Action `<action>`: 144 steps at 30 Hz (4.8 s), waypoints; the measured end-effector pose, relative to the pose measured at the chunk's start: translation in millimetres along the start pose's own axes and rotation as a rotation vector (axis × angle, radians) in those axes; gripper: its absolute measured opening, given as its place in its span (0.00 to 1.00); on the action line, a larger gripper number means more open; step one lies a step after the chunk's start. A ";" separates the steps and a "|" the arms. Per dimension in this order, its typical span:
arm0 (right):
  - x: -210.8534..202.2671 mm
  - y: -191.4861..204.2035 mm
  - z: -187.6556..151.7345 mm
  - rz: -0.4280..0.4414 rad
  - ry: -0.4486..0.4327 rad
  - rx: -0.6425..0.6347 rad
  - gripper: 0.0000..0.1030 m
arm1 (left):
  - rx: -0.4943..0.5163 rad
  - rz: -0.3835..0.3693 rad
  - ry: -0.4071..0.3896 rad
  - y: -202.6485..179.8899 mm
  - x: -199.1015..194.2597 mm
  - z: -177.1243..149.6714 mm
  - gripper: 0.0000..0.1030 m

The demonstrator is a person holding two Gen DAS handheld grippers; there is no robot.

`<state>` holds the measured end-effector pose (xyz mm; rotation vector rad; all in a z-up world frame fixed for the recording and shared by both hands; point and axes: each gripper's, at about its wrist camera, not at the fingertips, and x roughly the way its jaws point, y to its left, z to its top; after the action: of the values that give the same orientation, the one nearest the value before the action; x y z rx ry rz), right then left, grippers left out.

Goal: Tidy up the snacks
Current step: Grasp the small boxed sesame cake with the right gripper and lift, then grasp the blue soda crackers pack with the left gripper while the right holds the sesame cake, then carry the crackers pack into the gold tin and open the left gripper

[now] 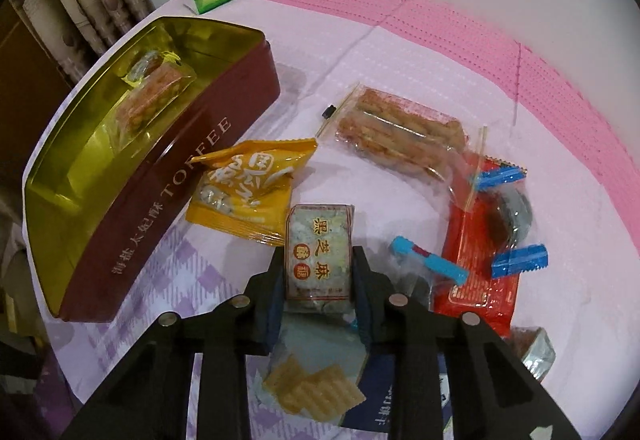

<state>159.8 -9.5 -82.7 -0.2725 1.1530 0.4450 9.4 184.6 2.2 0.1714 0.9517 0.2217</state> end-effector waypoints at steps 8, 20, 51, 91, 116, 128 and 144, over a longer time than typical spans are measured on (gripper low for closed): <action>-90.8 -37.0 -62.0 0.046 -0.222 0.195 0.25 | 0.063 -0.062 -0.101 -14.0 -23.7 -2.7 0.96; -113.1 -153.4 -238.3 -0.285 -0.211 0.499 0.26 | 0.312 -0.420 -0.130 -93.5 -61.7 -4.4 0.96; -112.0 -173.5 -288.7 -0.194 -0.372 0.610 0.27 | 0.800 -0.612 0.231 -276.9 78.5 50.6 0.72; -106.5 -164.0 -280.7 -0.273 -0.326 0.575 0.28 | 0.275 -0.416 -0.071 -169.2 -58.3 19.1 0.49; -102.7 -157.2 -275.3 -0.320 -0.297 0.559 0.29 | 0.003 -0.182 0.004 3.2 53.8 29.2 0.49; -103.3 -157.6 -275.0 -0.318 -0.297 0.561 0.29 | 0.055 -0.170 0.041 -3.2 91.8 38.6 0.49; -103.3 -157.8 -274.7 -0.320 -0.295 0.560 0.29 | 0.054 -0.133 0.075 -0.6 120.9 44.2 0.49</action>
<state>-24.2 -287.0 -96.7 0.0984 0.8807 -0.1252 113.5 213.6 -67.7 0.1496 1.0402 0.0806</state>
